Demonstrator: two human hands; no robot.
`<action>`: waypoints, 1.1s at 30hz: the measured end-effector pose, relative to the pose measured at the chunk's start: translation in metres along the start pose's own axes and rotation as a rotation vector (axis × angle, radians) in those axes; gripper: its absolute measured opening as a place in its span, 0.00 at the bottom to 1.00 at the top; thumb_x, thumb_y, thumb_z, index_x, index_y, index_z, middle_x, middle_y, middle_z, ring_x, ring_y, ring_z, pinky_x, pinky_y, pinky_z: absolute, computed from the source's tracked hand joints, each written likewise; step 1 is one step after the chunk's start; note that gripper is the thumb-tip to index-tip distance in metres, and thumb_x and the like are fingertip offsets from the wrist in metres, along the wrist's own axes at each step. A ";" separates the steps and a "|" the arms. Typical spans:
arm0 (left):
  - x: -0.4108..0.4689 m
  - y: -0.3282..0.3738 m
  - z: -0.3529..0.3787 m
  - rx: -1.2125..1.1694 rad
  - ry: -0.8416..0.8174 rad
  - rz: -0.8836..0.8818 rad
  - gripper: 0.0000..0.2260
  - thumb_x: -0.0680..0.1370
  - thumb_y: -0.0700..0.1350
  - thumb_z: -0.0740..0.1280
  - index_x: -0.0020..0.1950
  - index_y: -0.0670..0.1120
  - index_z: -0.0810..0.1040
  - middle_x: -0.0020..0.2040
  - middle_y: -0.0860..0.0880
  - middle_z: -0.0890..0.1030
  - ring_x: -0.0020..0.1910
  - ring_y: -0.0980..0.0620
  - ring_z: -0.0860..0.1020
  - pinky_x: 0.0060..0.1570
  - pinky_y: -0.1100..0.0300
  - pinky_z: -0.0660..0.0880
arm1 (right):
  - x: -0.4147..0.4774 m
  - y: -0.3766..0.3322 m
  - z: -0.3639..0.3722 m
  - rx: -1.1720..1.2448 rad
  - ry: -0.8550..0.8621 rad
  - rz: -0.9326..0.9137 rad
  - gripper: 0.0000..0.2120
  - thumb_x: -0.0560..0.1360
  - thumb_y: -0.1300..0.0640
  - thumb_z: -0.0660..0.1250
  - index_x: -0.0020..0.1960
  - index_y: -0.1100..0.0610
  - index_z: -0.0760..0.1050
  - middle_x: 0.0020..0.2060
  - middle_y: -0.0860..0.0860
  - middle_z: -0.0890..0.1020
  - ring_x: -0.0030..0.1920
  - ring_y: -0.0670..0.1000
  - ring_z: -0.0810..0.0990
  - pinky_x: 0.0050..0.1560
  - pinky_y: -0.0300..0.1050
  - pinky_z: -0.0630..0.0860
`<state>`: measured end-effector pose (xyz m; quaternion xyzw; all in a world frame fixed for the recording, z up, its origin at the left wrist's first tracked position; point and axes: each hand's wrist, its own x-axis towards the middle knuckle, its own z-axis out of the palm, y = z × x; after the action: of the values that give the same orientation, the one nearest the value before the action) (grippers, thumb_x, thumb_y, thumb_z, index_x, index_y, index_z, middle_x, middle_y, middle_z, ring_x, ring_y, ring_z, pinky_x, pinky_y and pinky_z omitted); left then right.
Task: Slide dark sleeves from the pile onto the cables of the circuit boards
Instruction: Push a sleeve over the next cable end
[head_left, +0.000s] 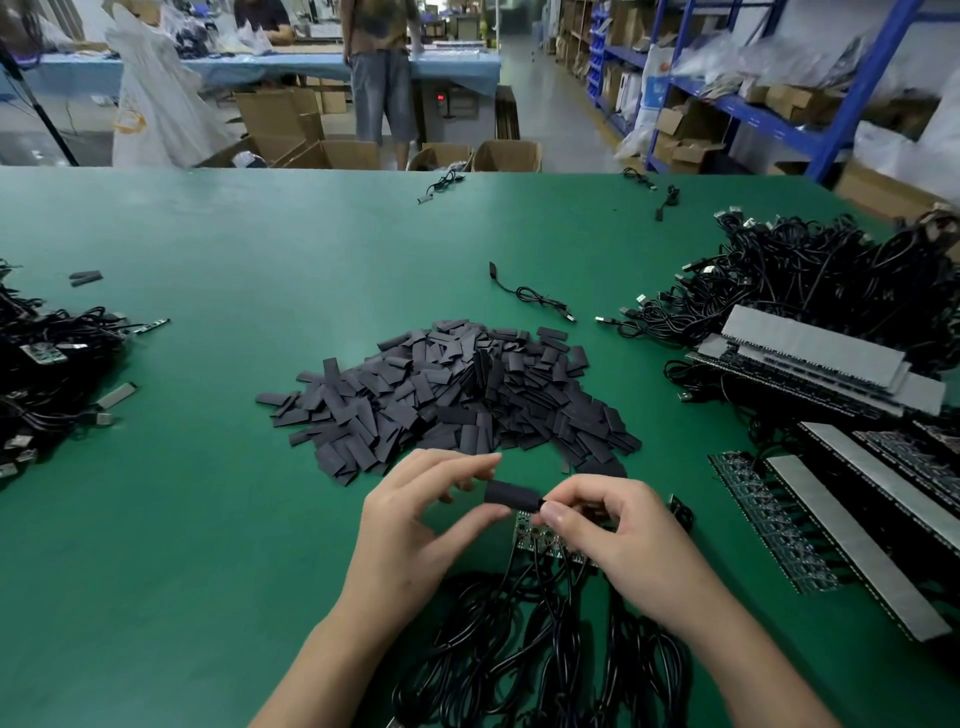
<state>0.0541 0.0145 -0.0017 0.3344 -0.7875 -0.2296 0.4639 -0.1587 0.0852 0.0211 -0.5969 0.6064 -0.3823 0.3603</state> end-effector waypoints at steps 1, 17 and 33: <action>0.000 -0.001 -0.001 -0.004 0.010 -0.009 0.15 0.73 0.48 0.78 0.59 0.51 0.86 0.51 0.57 0.83 0.48 0.55 0.80 0.48 0.63 0.75 | 0.000 0.000 0.000 0.005 0.004 0.001 0.06 0.80 0.48 0.69 0.46 0.43 0.84 0.36 0.50 0.82 0.39 0.54 0.80 0.42 0.54 0.76; -0.001 -0.005 -0.006 -0.024 -0.103 0.032 0.09 0.74 0.51 0.76 0.51 0.49 0.87 0.47 0.60 0.83 0.47 0.56 0.81 0.45 0.57 0.77 | -0.001 -0.001 -0.002 -0.010 -0.063 0.031 0.07 0.80 0.49 0.70 0.44 0.43 0.84 0.36 0.49 0.82 0.41 0.57 0.79 0.43 0.46 0.72; 0.001 -0.003 -0.003 0.104 -0.131 0.141 0.11 0.77 0.53 0.74 0.54 0.48 0.87 0.48 0.57 0.84 0.48 0.57 0.81 0.48 0.58 0.79 | -0.003 -0.006 0.002 -0.040 -0.026 0.000 0.08 0.80 0.51 0.71 0.42 0.44 0.84 0.35 0.47 0.83 0.34 0.47 0.77 0.38 0.42 0.72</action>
<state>0.0572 0.0116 -0.0024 0.2858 -0.8487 -0.1765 0.4084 -0.1539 0.0882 0.0254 -0.6090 0.6092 -0.3622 0.3559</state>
